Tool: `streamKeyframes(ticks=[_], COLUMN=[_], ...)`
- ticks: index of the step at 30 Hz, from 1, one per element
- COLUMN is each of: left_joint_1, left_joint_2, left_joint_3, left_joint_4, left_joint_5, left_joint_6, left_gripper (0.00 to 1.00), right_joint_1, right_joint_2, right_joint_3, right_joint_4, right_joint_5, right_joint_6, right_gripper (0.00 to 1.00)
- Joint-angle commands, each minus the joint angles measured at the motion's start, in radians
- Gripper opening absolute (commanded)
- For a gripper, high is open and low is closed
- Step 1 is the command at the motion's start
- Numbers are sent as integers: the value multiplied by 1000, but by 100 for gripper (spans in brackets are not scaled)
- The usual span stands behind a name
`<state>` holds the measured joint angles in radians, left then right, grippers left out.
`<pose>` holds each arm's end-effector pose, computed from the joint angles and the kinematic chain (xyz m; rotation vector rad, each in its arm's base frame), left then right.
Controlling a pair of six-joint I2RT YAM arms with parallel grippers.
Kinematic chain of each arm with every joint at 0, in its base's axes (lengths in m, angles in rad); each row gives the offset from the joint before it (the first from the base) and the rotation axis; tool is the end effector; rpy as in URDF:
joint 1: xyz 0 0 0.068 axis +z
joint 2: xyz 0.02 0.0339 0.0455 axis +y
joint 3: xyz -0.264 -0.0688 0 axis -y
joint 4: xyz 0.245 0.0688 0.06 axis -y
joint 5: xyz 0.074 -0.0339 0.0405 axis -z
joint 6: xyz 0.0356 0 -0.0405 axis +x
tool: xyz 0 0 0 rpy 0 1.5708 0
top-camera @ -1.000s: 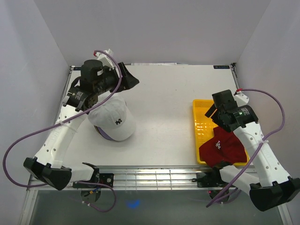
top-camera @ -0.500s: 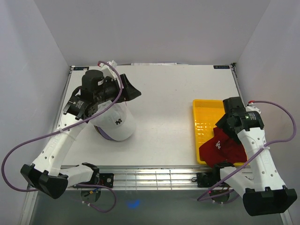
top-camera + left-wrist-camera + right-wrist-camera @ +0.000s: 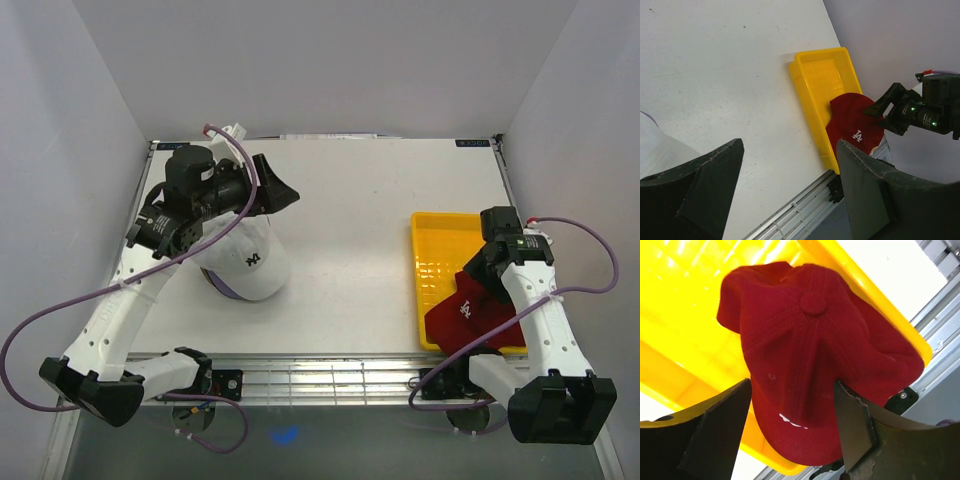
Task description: Stack the hats
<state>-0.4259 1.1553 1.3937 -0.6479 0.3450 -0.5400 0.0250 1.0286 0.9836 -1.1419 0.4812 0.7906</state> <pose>0.2099 -0.1084 0.4284 0.1183 2.0824 -0.9511 0.1711 -0.0122 0.2907 1.0772 2.3460 -0.3820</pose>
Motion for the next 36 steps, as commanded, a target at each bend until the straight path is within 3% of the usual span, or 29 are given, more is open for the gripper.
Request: streamKeyframes(ticks=[1,6,8,10,13,23,29,33,36], left_joint_1=[-5,-5,-5,-5,-5,-5,-5,-5,-5], left_joint_2=[-11,3,6,4,0,11,4,7,-6], left_joint_3=[53,62,61,57,59,100,119,119,122], left_joint_4=[-13,-25,-27,-27,-27,-47,-56,-59,-59], left_joint_5=[-3,-8,-9,-12,-17,-29,-58,-64,-95], left_joint_6=[20,31,31,29,29,31,31,28,17], left_gripper=[85,85,86,85,86,85,86,86,85], right_joint_1=[-13,-43,-49,-63,-65,-65,-57,59,234], right_joint_2=[-4,-2,-5,-2,-1,59,102,126,188], right_joint_3=[-54,-91,-94,-85,-24,398,572,607,670], right_joint_4=[73,114,129,133,131,120,188,244,284], right_joint_5=[-29,-42,-44,-47,-78,-309,-610,-679,-604], right_joint_6=[-34,-45,-53,-71,-114,-292,-352,-366,-346], right_gripper=[71,61,50,28,8,8,8,8,8])
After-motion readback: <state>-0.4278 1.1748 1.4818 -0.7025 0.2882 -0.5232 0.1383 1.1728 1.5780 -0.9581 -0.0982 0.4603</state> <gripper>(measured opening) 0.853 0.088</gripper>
